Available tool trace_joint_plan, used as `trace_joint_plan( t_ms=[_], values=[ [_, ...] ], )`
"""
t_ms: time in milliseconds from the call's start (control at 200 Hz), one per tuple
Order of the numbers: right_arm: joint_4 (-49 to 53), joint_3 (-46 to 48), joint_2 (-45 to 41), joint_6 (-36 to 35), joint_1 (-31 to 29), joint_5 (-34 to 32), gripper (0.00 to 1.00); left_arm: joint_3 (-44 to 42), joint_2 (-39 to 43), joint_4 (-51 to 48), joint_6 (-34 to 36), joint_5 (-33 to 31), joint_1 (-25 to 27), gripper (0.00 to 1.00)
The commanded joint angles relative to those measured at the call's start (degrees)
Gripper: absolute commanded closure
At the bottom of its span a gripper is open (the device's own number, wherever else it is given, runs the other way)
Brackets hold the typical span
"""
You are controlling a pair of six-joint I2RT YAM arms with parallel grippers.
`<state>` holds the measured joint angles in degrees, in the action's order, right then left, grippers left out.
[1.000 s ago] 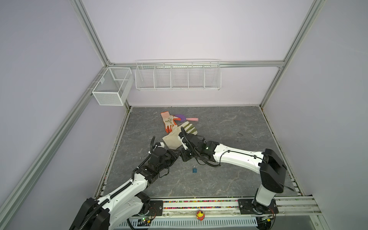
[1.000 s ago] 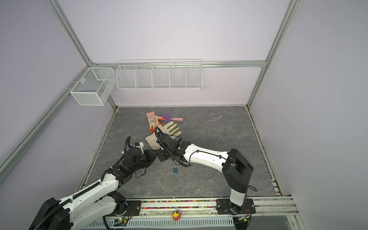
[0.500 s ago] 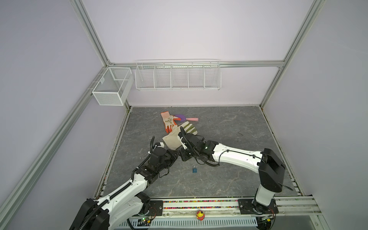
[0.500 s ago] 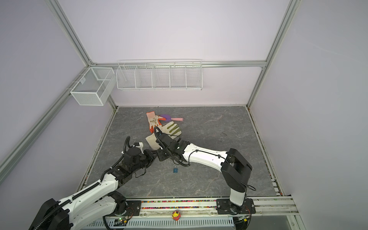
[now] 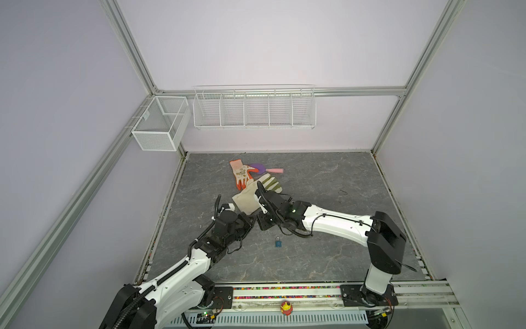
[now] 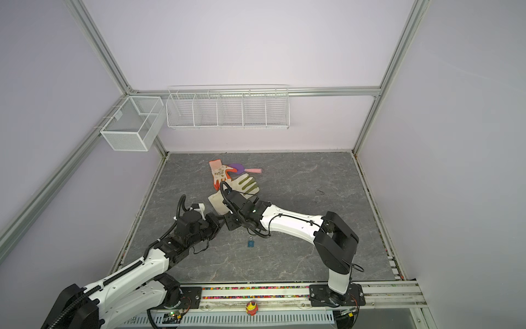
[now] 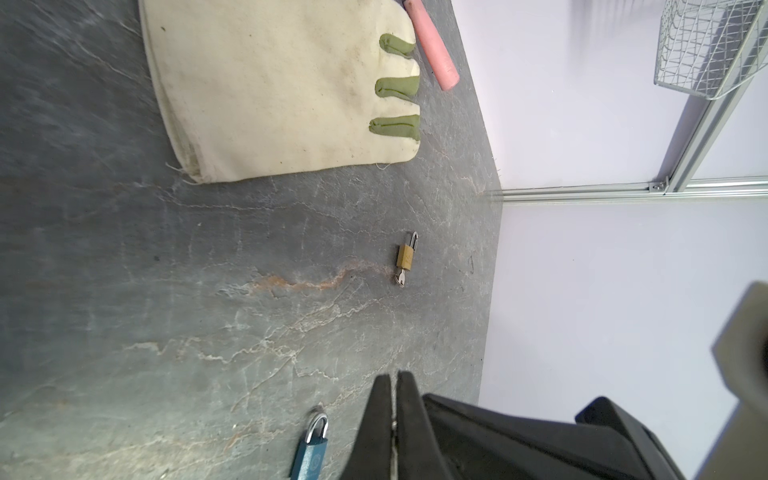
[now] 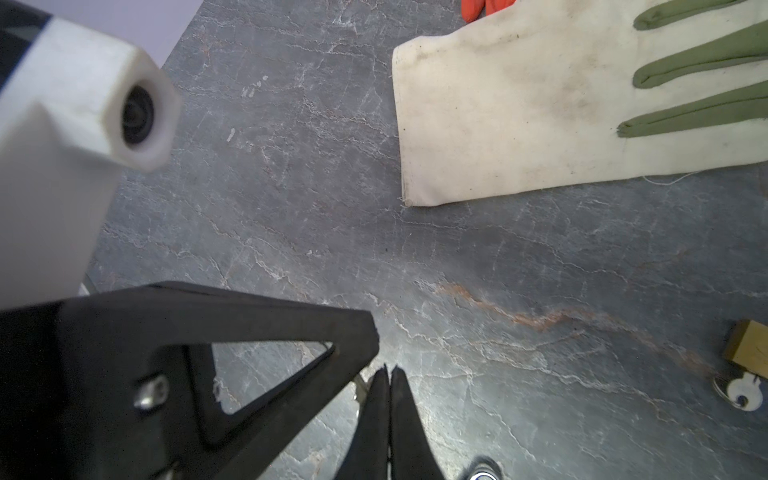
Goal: Unlock with the key
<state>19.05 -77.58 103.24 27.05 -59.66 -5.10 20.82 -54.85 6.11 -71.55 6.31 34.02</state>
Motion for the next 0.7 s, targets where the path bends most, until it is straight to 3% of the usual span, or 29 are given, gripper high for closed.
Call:
trace_joint_plan(
  t_ms=[0, 105, 255, 480, 540, 620, 695],
  values=[
    [0.8, -1.1, 0.5, 0.8, 0.4, -0.3, 0.93, -0.1, 0.7, -0.3, -0.2, -0.2, -0.4, 0.94],
    [1.2, -1.2, 0.3, 0.9, 0.4, -0.3, 0.93, 0.2, 0.8, -0.1, -0.2, -0.6, -0.4, 1.0],
    [1.9, -0.7, -0.9, 1.3, 0.8, 0.2, 0.93, 1.2, 0.8, 0.3, 3.5, -1.8, -0.4, 1.0],
    [1.3, 3.3, -7.1, 1.0, 1.7, -0.1, 0.67, 1.6, 1.5, 4.3, 13.2, -4.1, -0.3, 1.0],
    [1.4, 4.5, -9.6, 0.6, 2.3, 0.3, 0.66, 2.3, 2.0, 4.7, 16.6, -4.6, -0.4, 1.0],
    [-1.4, 7.8, -13.9, -1.5, 3.6, 4.4, 0.62, 3.2, 2.1, 7.7, 23.0, -3.5, -0.4, 1.0],
    [-4.3, 10.9, -17.4, -3.1, 6.4, 12.3, 0.54, 4.8, 1.3, 10.6, 29.2, -1.0, -0.4, 1.0]
  ],
)
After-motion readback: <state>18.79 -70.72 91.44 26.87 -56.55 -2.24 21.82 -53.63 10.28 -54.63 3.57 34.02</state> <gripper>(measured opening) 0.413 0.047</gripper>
